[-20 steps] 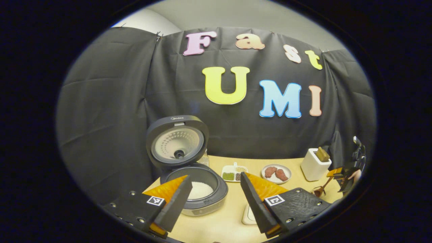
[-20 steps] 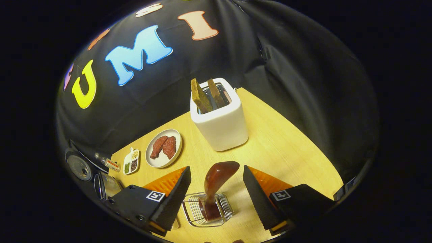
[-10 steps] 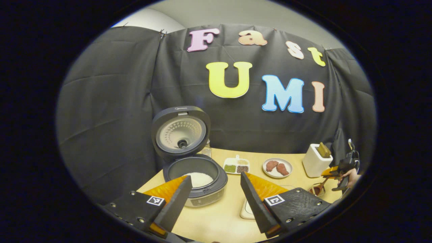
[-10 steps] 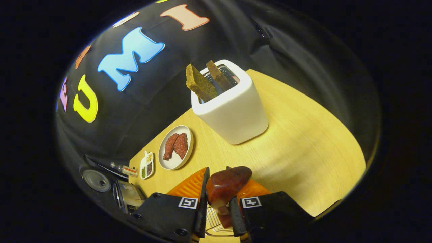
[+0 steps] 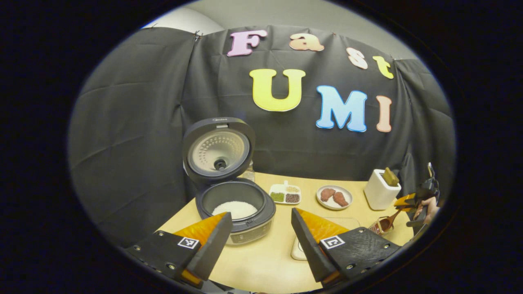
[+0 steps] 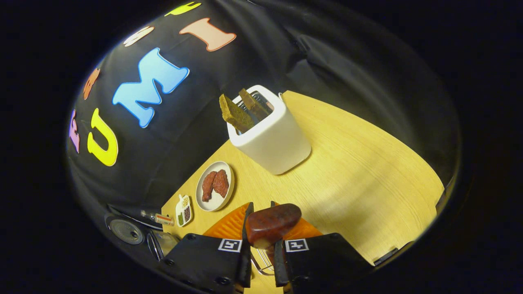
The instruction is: Close the left gripper, press the button to open the rice cooker; take a wooden spoon from the chopstick holder with the right hand, scoop a spoonful of rice and pour it into the rice cooker, then put the wooden spoon back into the chopstick holder.
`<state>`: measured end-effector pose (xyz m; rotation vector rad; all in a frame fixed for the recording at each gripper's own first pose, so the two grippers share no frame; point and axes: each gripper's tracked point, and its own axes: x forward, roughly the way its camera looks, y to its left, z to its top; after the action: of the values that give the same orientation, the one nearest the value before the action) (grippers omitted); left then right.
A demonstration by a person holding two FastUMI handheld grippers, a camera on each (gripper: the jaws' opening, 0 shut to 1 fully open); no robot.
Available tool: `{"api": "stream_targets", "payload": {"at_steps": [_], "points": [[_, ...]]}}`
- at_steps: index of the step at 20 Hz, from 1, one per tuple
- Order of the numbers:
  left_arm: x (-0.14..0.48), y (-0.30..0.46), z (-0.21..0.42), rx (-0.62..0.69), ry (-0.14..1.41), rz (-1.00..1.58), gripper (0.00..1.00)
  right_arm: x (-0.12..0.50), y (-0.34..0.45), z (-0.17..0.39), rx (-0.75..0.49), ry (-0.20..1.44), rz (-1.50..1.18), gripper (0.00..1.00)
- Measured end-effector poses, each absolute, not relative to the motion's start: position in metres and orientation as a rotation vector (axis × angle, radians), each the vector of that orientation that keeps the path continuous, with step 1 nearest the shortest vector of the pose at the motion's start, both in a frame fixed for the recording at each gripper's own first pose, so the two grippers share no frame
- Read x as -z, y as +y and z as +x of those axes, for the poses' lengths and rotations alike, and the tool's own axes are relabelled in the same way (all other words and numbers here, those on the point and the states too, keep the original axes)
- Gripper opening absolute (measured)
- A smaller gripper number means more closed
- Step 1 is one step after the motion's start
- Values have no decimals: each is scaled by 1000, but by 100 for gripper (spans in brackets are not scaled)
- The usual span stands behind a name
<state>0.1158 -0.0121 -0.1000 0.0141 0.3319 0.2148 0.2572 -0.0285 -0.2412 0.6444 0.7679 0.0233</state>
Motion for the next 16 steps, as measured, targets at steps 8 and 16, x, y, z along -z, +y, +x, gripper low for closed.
{"api": "stream_targets", "payload": {"at_steps": [8,16], "points": [[95,1,133,-99,289,-6,89,186,-61,232,102,624,719,24],[107,15,152,21,295,-79,92,158,-73,151,205,560,707,24]]}}
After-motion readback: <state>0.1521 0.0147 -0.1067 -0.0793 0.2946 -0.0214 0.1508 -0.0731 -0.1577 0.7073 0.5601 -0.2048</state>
